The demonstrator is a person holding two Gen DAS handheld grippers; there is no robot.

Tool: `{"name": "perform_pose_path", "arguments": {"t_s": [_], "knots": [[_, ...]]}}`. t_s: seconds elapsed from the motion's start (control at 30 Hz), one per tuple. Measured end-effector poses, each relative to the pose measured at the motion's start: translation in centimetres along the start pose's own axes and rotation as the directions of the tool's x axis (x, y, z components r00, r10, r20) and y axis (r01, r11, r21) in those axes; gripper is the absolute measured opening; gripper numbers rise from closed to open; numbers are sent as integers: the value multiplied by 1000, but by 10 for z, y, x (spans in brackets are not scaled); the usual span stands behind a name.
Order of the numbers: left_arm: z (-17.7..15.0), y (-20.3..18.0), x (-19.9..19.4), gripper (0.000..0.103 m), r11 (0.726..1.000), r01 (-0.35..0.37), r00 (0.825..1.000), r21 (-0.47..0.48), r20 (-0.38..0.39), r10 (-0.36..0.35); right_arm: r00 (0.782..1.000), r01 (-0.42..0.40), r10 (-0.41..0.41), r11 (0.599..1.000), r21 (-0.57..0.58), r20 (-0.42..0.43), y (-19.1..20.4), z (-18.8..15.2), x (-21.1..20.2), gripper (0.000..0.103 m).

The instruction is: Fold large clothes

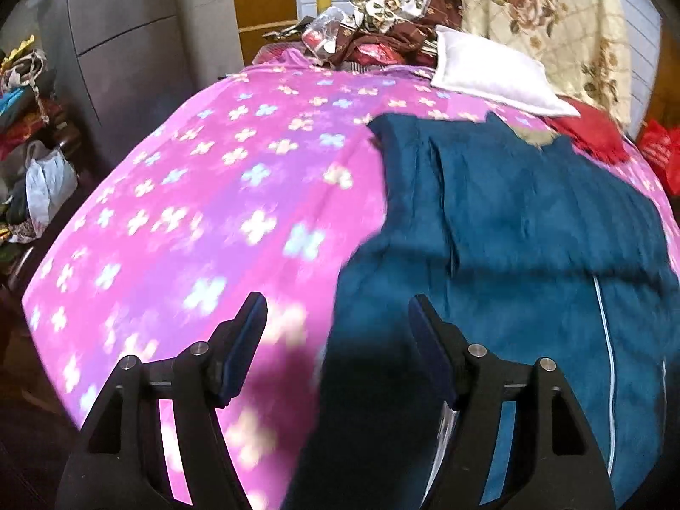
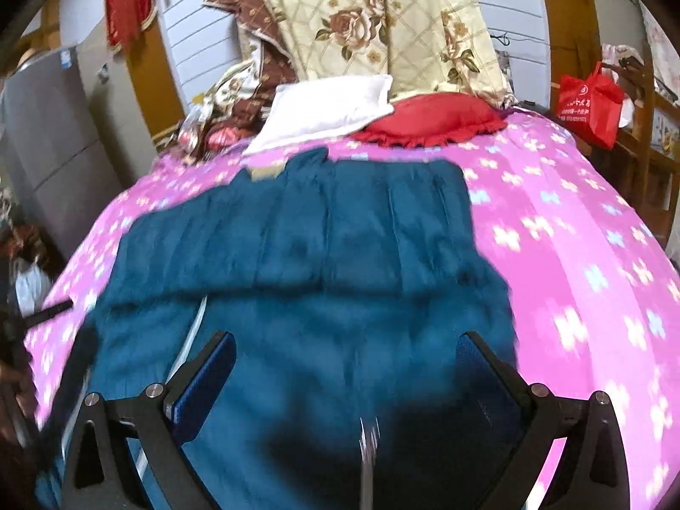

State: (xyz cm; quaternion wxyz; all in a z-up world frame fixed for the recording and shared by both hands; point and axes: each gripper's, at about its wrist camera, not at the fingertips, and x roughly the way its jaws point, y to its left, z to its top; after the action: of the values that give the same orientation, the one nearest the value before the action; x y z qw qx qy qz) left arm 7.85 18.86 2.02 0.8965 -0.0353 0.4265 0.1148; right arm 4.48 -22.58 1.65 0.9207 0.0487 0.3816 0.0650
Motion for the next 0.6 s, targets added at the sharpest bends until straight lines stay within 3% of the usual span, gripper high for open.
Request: {"name": "perform_pose_path", "arguments": {"t_s": [0.17, 0.3, 0.37, 0.43, 0.5, 0.6], "knots": [[-54, 1, -16, 72, 999, 38, 998, 14, -46, -37, 998, -26, 27, 999, 34, -48, -25, -61, -27, 103], [-89, -23, -4, 72, 996, 62, 994, 71, -98, -55, 990, -90, 94, 995, 38, -105, -32, -83, -24, 103], [-99, -28, -2, 75, 996, 32, 997, 87, -70, -26, 987, -37, 36, 999, -2, -158, -30, -92, -14, 103], [-98, -25, -2, 78, 997, 39, 995, 71, -96, -32, 986, -16, 6, 998, -55, -169, -25, -95, -12, 103], [-92, -19, -9, 77, 996, 64, 992, 56, -115, -57, 990, -21, 12, 998, -59, -139, -26, -94, -22, 103], [-83, -5, -31, 78, 994, 71, 995, 80, -69, -66, 999, -15, 16, 1000, 27, -48, -44, -96, -57, 103]]}}
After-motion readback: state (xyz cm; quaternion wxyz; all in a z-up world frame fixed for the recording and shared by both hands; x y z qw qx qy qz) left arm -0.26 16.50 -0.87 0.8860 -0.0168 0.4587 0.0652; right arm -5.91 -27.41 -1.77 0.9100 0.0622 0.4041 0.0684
